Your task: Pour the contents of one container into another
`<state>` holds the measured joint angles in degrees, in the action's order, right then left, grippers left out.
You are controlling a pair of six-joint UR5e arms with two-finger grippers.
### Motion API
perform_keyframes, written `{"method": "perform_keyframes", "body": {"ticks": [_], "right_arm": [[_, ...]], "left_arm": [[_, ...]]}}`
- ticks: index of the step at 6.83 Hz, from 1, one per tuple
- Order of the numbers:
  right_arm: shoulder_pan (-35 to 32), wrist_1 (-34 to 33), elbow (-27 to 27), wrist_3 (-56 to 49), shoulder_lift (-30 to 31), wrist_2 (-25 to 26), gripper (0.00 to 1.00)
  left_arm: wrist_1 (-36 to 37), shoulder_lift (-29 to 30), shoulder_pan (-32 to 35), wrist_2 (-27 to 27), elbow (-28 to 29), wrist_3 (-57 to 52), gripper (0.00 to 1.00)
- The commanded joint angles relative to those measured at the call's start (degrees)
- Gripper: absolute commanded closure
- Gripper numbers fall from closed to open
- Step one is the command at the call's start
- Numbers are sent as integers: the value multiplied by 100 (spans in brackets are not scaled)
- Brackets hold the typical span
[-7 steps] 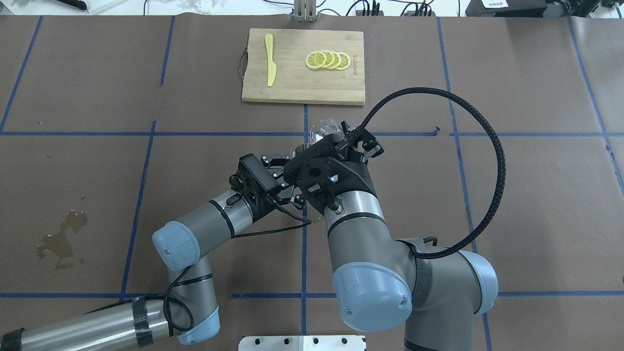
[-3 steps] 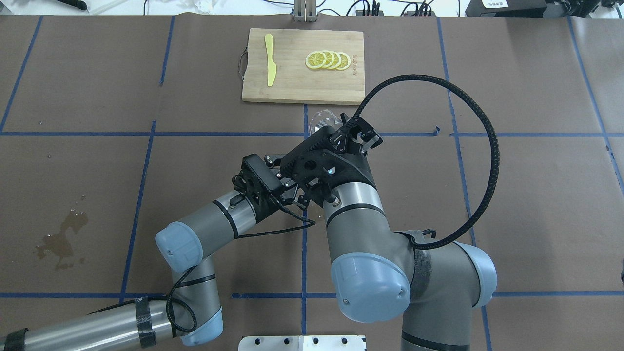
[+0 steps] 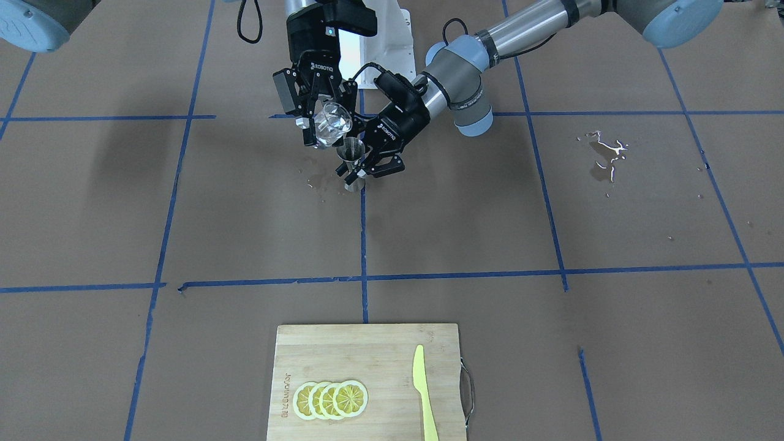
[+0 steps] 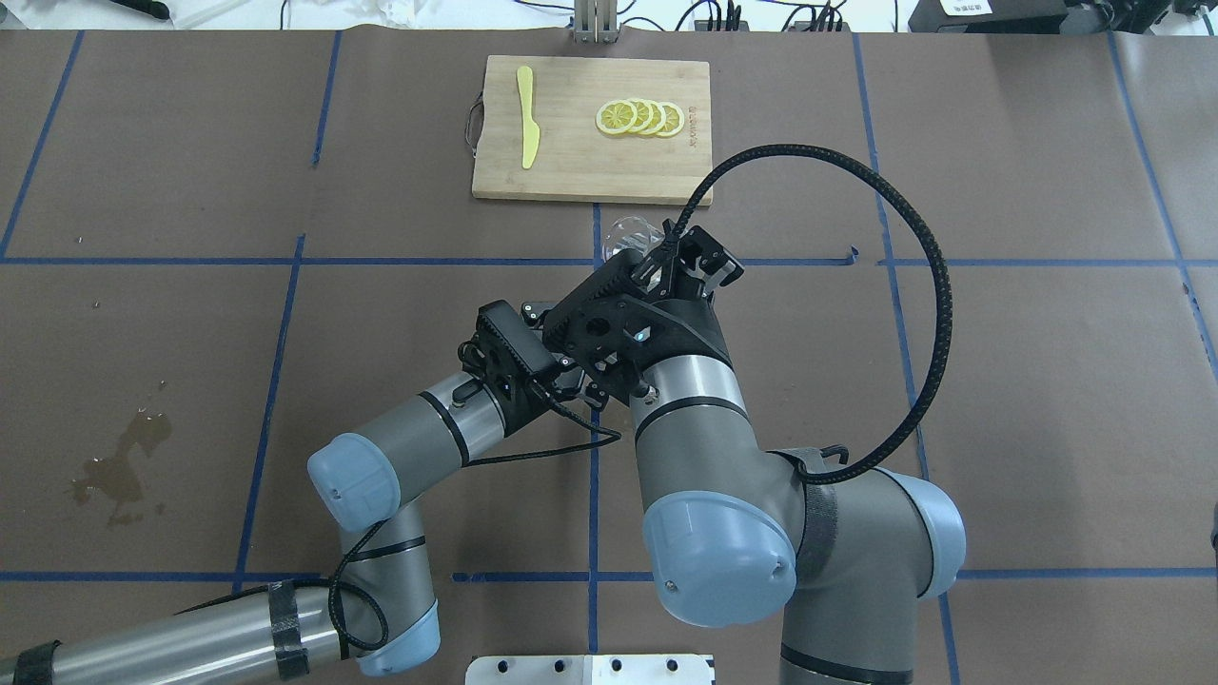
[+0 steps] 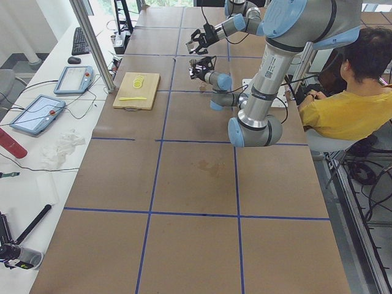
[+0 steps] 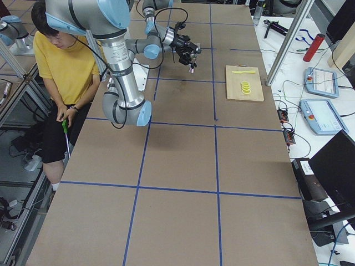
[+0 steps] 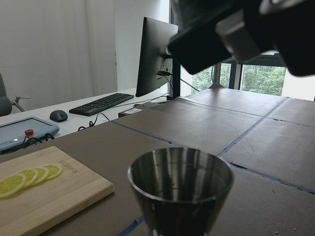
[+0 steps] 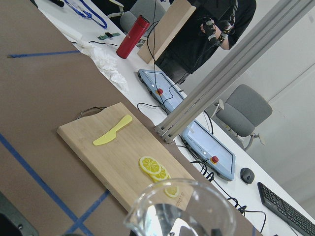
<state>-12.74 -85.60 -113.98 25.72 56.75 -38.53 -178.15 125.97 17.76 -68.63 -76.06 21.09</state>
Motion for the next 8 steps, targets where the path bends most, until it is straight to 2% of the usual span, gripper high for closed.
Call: {"method": "perform_keyframes", "body": {"ticks": [1, 8], "right_arm": [[0, 0, 25, -181, 29, 12, 100], [0, -61, 42, -980, 30, 214, 100]], "left_arm": [[0, 16, -1, -1, 12, 0, 100], [0, 68, -1, 8, 56, 0, 100]]}}
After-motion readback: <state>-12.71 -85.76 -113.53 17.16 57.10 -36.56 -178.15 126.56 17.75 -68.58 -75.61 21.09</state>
